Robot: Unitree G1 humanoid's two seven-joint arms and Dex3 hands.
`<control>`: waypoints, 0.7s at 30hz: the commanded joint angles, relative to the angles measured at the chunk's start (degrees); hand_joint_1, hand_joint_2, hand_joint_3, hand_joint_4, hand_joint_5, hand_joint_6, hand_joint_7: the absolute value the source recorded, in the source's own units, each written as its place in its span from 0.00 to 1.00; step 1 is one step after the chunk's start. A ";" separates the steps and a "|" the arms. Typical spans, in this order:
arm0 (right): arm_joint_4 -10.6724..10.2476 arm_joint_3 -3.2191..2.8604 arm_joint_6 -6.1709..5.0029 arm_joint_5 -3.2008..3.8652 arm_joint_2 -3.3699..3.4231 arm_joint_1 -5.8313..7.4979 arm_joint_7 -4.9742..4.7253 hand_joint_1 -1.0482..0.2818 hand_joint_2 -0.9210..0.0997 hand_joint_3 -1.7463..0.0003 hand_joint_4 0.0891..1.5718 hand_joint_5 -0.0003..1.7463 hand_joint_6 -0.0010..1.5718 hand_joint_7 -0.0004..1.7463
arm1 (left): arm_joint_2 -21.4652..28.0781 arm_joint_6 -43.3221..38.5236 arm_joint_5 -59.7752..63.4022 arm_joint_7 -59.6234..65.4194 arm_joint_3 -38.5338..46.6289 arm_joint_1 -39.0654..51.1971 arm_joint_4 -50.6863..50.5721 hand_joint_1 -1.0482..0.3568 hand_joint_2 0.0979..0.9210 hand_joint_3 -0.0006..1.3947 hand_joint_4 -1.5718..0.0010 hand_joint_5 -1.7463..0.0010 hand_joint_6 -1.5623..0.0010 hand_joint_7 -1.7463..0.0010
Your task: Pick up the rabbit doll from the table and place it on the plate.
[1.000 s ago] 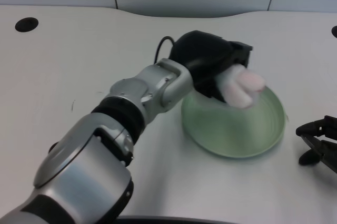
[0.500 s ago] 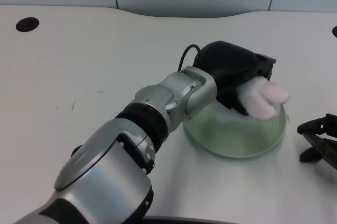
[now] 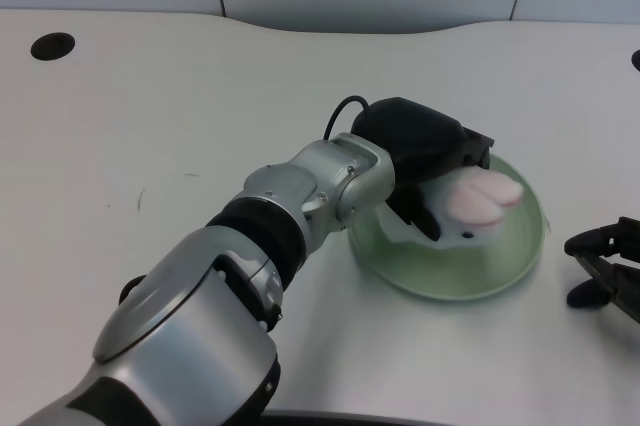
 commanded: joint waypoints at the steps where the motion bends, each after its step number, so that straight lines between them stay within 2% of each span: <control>1: 0.03 -0.16 0.31 -0.05 -0.05 0.99 -0.51 0.16 0.00 0.97 0.60 0.51 0.54 0.48 | 0.28 0.92 1.20 -0.27 -1.18 -0.59 0.07 0.23 1.00 0.01 0.96 0.79 0.83 0.98; 4: 0.01 0.12 0.04 -0.54 -0.17 0.99 -0.84 0.16 0.00 0.96 0.59 0.51 0.54 0.48 | 0.13 2.53 2.03 0.19 -2.00 -0.76 0.11 0.17 1.00 0.04 1.00 0.89 0.91 0.99; 6: 0.00 0.08 0.29 -0.39 -0.16 0.91 -0.79 0.16 0.00 0.96 0.60 0.51 0.54 0.48 | 0.20 2.90 2.22 0.47 -2.20 -0.77 0.05 0.15 1.00 0.04 1.00 0.97 0.95 0.99; 7: -0.02 0.00 0.43 -0.18 -0.12 0.88 -0.65 0.16 0.00 0.96 0.60 0.51 0.54 0.48 | 0.25 3.17 2.30 0.45 -2.32 -0.79 0.09 0.13 1.00 0.04 1.00 0.99 0.97 0.99; 12: 0.44 0.45 -0.31 -1.02 -0.47 0.74 -0.99 0.14 0.00 0.96 0.59 0.56 0.55 0.49 | 0.36 4.11 2.19 -0.25 -2.27 -0.90 0.20 0.02 1.00 0.05 1.00 1.00 1.00 1.00; 14: 0.35 0.09 0.20 -0.40 -0.21 0.67 -0.70 0.14 0.01 0.96 0.58 0.57 0.54 0.49 | 0.43 4.43 2.13 -0.09 -2.20 -0.85 0.19 0.01 1.00 0.07 1.00 1.00 1.00 1.00; 16: 0.41 -0.25 0.25 0.28 0.01 0.62 -0.18 0.15 0.01 0.97 0.57 0.58 0.54 0.49 | 0.54 4.46 1.89 -0.11 -1.97 -0.77 0.14 0.00 1.00 0.07 1.00 1.00 1.00 1.00; 19: 0.24 0.03 0.08 -0.11 -0.14 0.71 -0.41 0.15 0.00 0.97 0.57 0.58 0.55 0.49 | 0.97 4.32 1.08 -0.56 -1.18 -0.62 0.03 0.00 1.00 0.09 1.00 1.00 1.00 1.00; 21: 0.76 -0.01 -0.48 -0.13 -0.20 0.55 -0.33 0.14 0.00 0.97 0.58 0.59 0.55 0.49 | 1.80 3.20 -1.09 -0.86 0.97 -0.20 -0.22 0.00 1.00 0.10 1.00 1.00 1.00 1.00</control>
